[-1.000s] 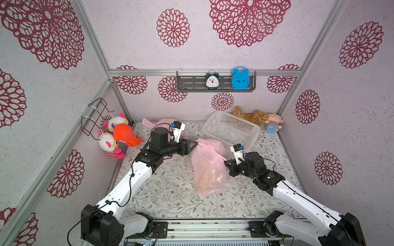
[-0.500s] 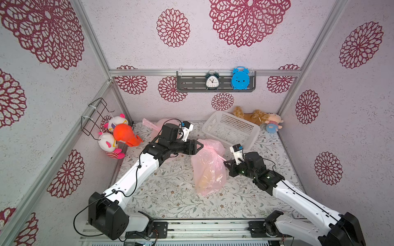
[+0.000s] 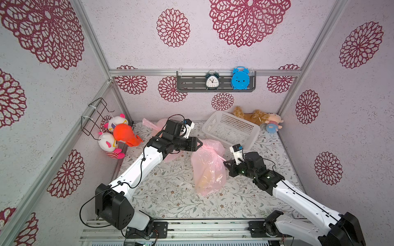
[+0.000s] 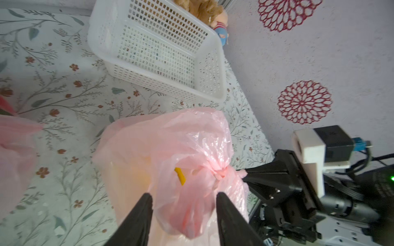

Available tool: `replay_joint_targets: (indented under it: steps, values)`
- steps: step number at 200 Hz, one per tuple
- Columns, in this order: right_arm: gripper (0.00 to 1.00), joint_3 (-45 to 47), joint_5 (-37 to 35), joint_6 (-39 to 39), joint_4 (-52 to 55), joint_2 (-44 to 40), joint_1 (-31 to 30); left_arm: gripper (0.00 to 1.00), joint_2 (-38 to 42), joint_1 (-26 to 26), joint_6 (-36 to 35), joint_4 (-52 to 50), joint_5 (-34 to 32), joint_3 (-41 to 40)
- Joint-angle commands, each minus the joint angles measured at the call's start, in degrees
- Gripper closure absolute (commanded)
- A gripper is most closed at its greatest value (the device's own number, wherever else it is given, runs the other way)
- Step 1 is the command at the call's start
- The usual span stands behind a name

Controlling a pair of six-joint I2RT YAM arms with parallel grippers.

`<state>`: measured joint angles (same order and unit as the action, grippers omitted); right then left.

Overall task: Place the banana into a plastic bag & tie a knot
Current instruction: Tie the plastic bag at the center of the board.

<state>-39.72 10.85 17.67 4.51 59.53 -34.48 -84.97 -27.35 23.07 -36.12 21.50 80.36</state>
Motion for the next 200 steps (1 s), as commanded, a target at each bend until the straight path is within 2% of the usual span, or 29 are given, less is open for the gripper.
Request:
replay_joint_targets:
  steps: [1,18,33,73,100,158,200]
  values:
    - [1.00,-0.4,1.3,0.5,-1.7,-0.3,0.1,0.35,1.3,-2.4,-3.6,-6.2,-10.0,3.1]
    - [1.00,-0.5,1.3,0.5,-1.8,-0.3,0.1,0.29,2.2,-5.3,-7.4,-9.9,-16.2,5.2]
    - [1.00,-0.6,1.4,0.4,-1.7,-0.3,0.1,0.30,2.7,-6.9,-10.2,-12.0,-19.6,6.3]
    - [1.00,-0.7,1.4,0.3,-1.5,-0.3,0.2,0.47,-0.3,-9.8,-12.5,-18.2,-23.6,12.2]
    - [1.00,-0.6,1.6,0.3,-1.5,-0.4,0.1,0.44,-3.2,-11.0,-12.9,-20.7,-25.4,14.8]
    - [1.00,-0.4,2.0,0.3,-1.6,-0.3,0.1,0.44,-6.2,-11.1,-13.9,-20.2,-21.9,17.3]
    - [1.00,-0.3,2.0,0.2,-1.7,-0.3,0.1,0.51,-8.4,-11.1,-14.4,-20.7,-20.5,18.4]
